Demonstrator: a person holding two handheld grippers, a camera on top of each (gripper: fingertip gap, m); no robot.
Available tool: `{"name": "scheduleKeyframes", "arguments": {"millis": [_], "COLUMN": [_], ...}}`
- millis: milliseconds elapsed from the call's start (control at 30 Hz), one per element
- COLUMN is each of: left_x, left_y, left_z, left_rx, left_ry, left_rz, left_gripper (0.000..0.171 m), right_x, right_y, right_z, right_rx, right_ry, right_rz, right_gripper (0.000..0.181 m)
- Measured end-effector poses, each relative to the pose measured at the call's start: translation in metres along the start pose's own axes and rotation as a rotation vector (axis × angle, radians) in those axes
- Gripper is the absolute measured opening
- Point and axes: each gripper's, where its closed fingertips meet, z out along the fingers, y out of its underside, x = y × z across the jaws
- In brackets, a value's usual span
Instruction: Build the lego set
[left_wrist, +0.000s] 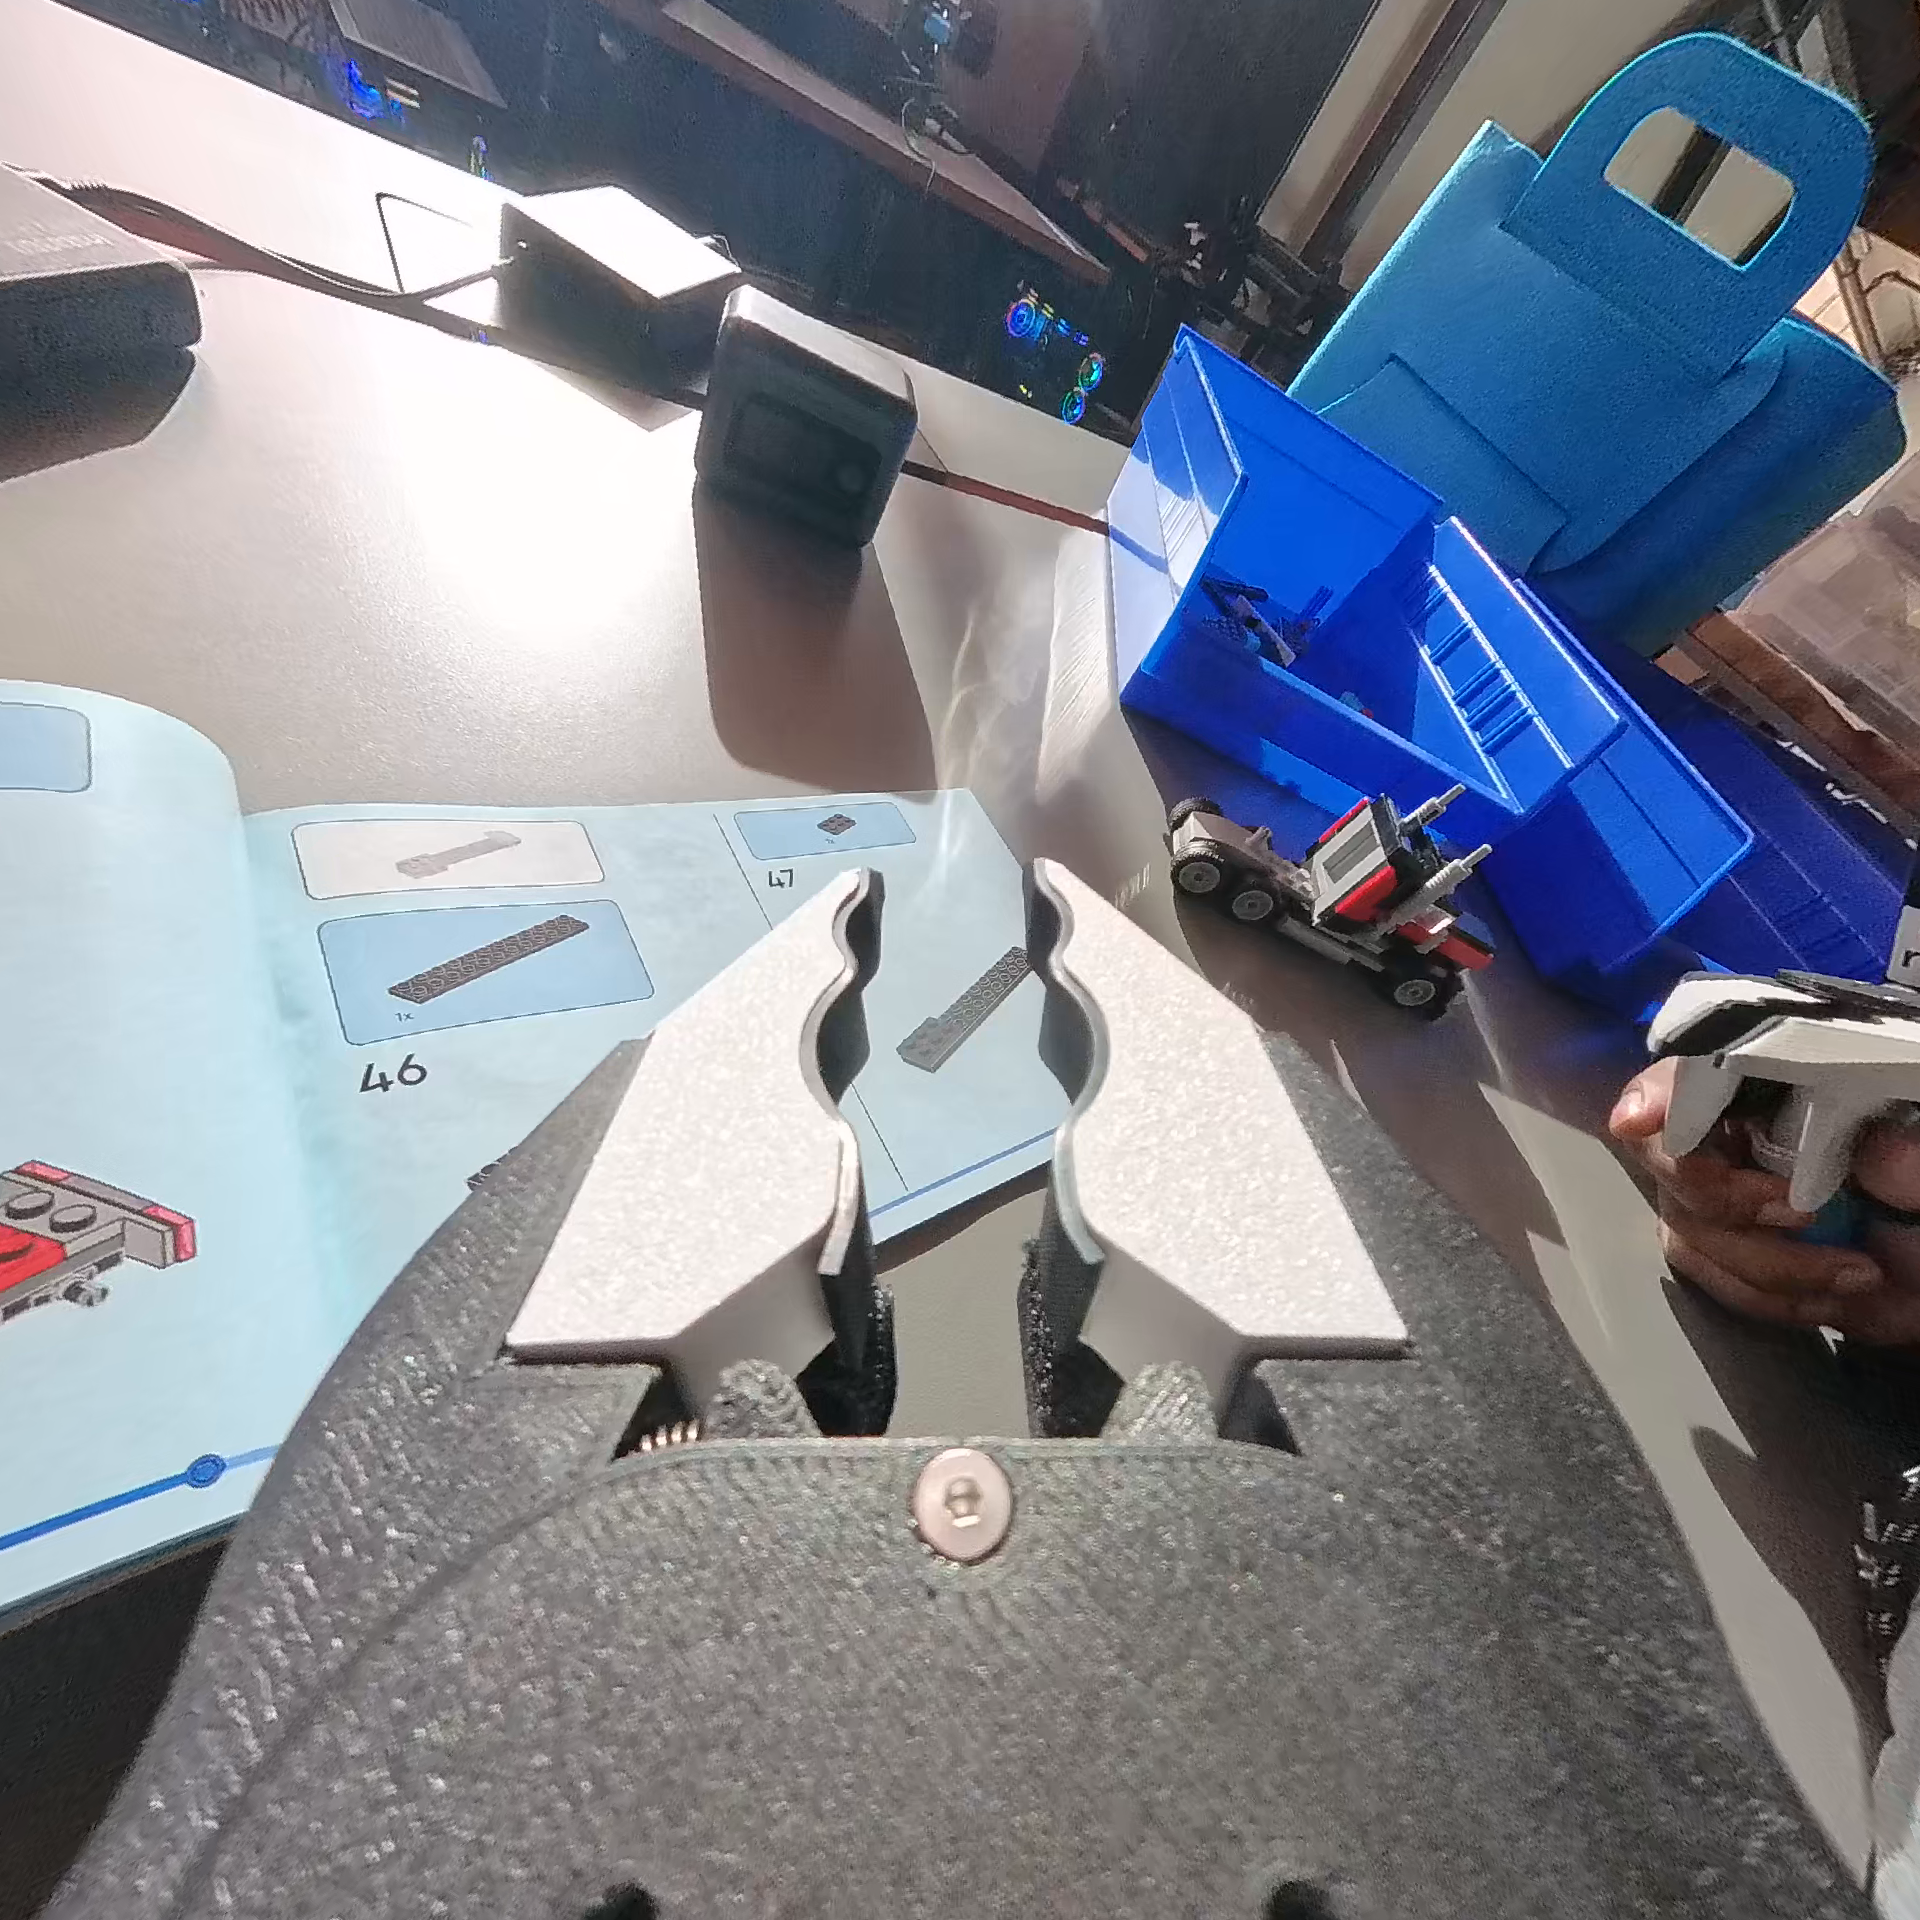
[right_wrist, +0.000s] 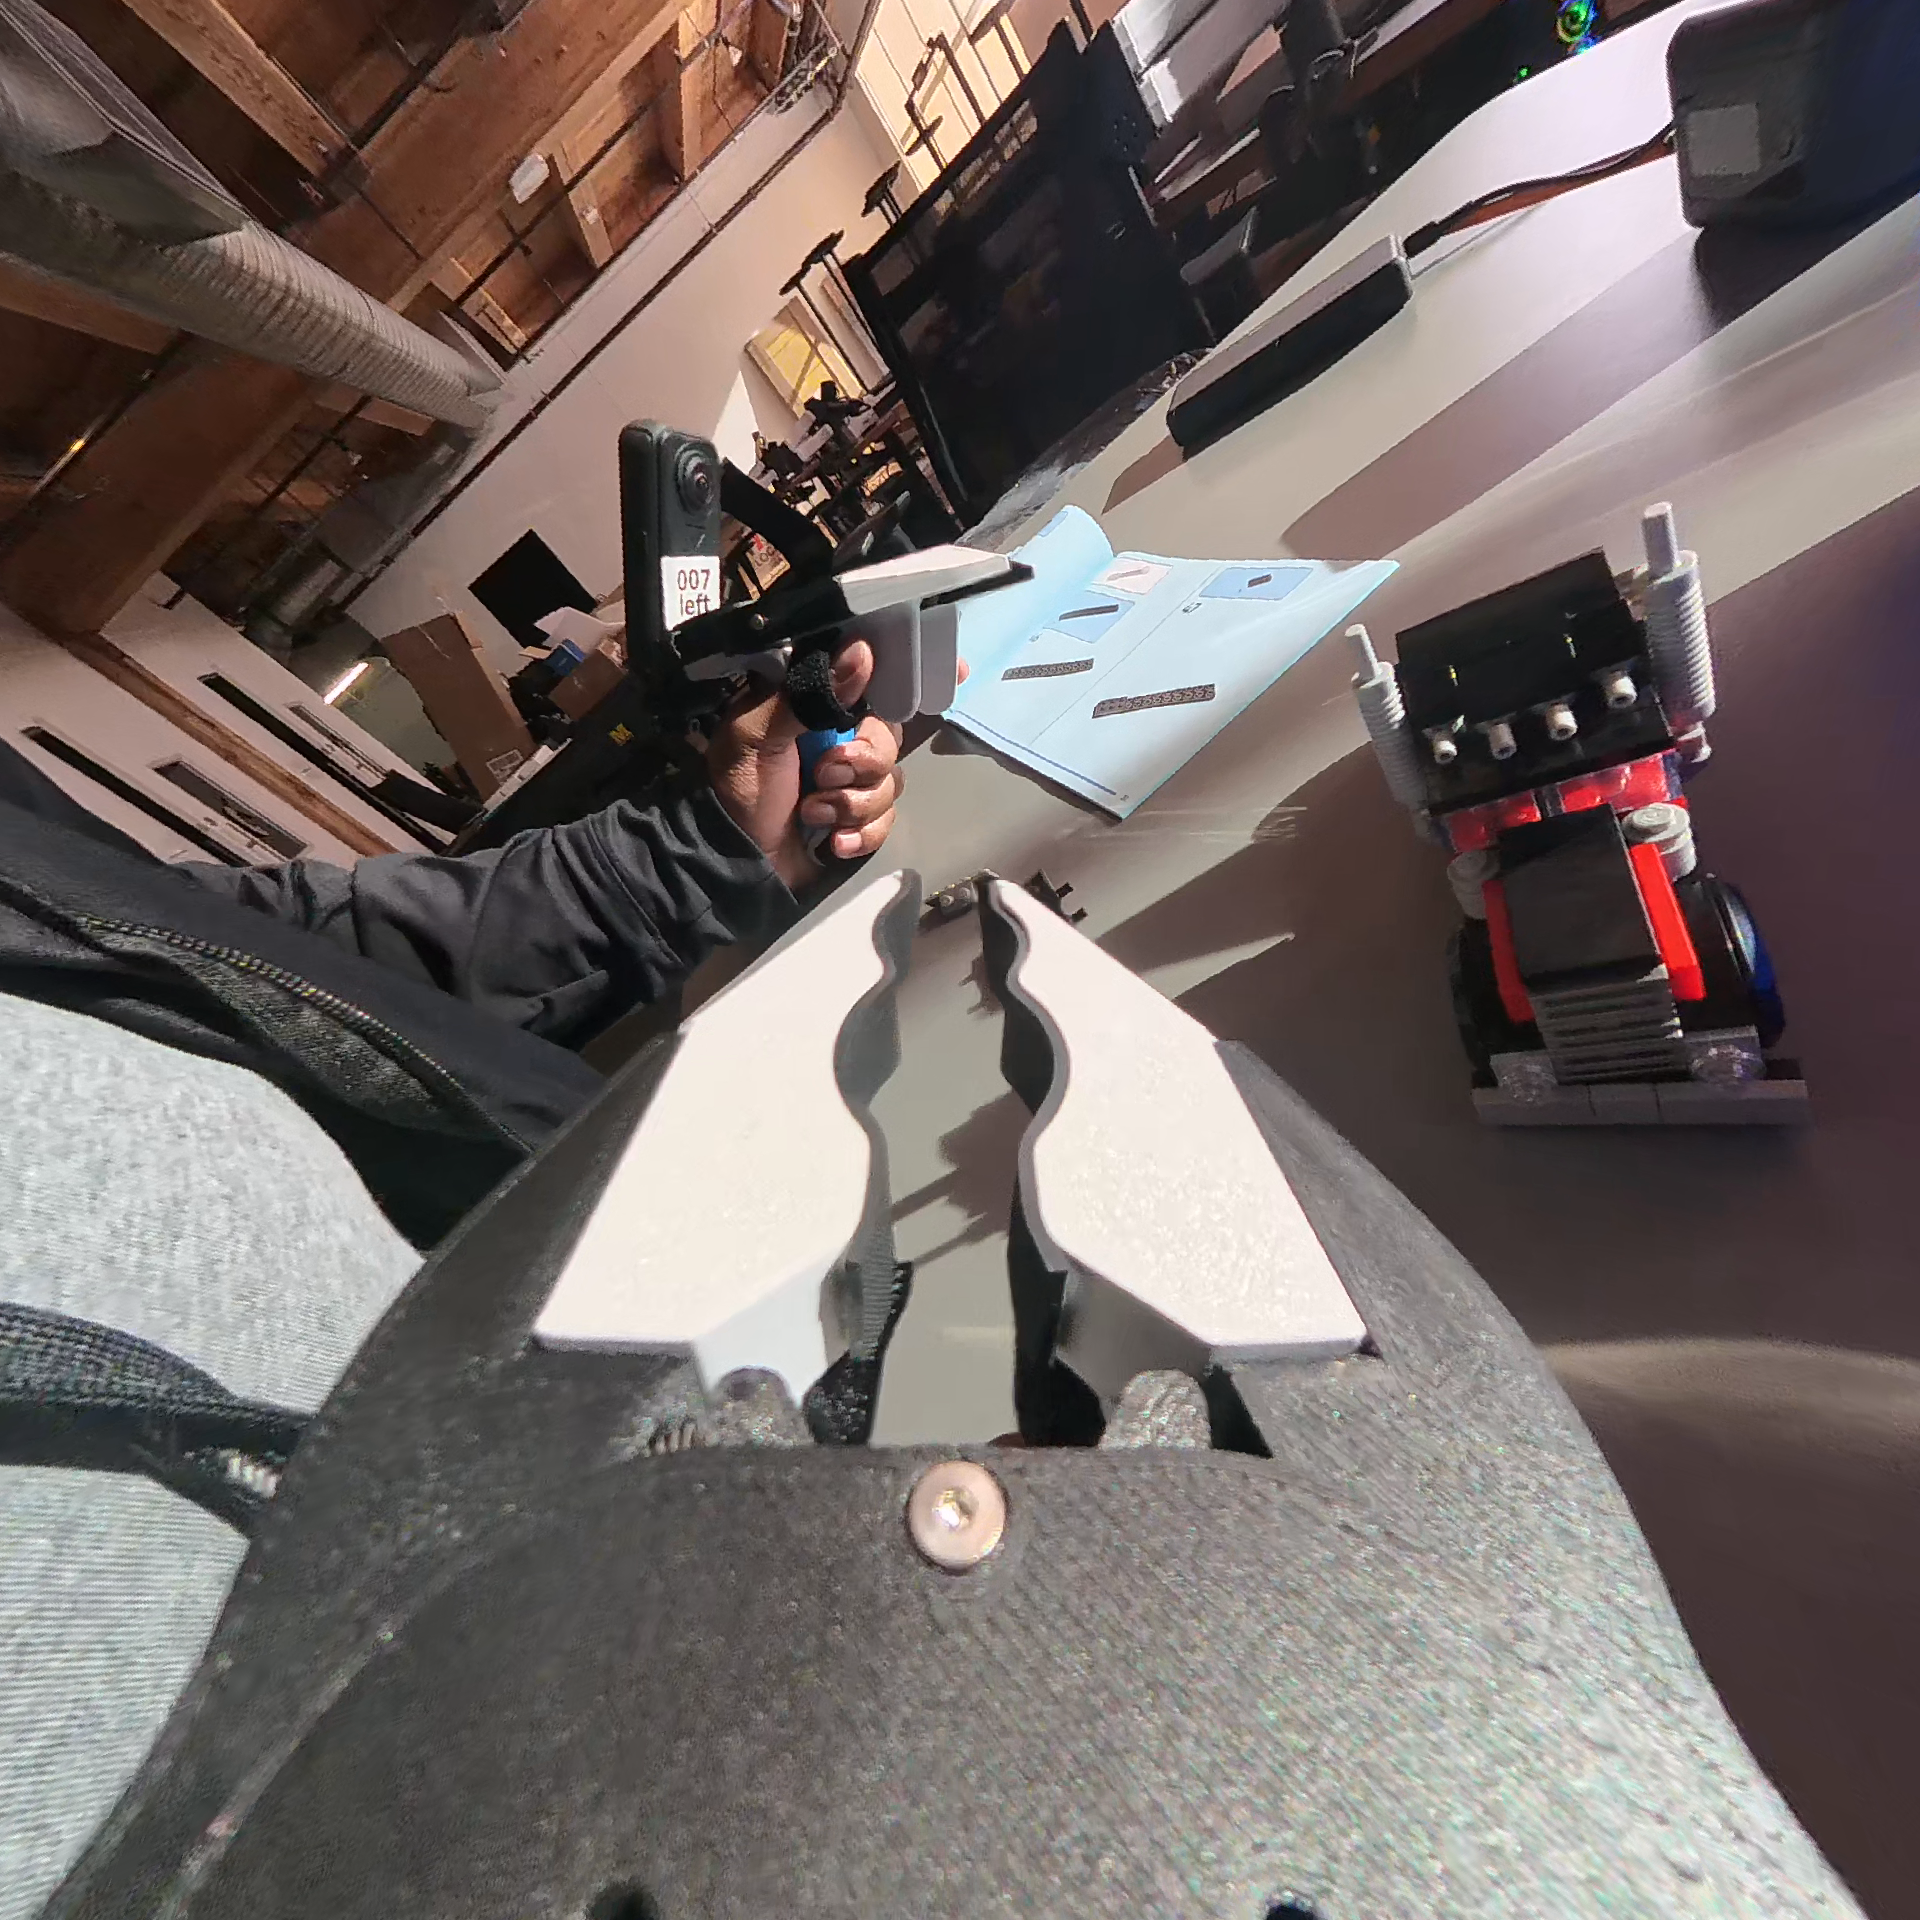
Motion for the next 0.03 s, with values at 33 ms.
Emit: {"name": "scheduleKeyframes", "arguments": {"millis": [33], "left_x": [0.0003], "left_y": [-0.0006], "left_z": [-0.0005], "left_rx": [0.005], "left_ry": [0.001], "left_rz": [0.002], "left_gripper": [0.028], "right_x": [0.0003], "right_y": [-0.001], "right_z": [-0.0006], "right_rx": [0.008], "right_ry": [0.002], "right_rz": [0.0], "right_gripper": [0.009]}}
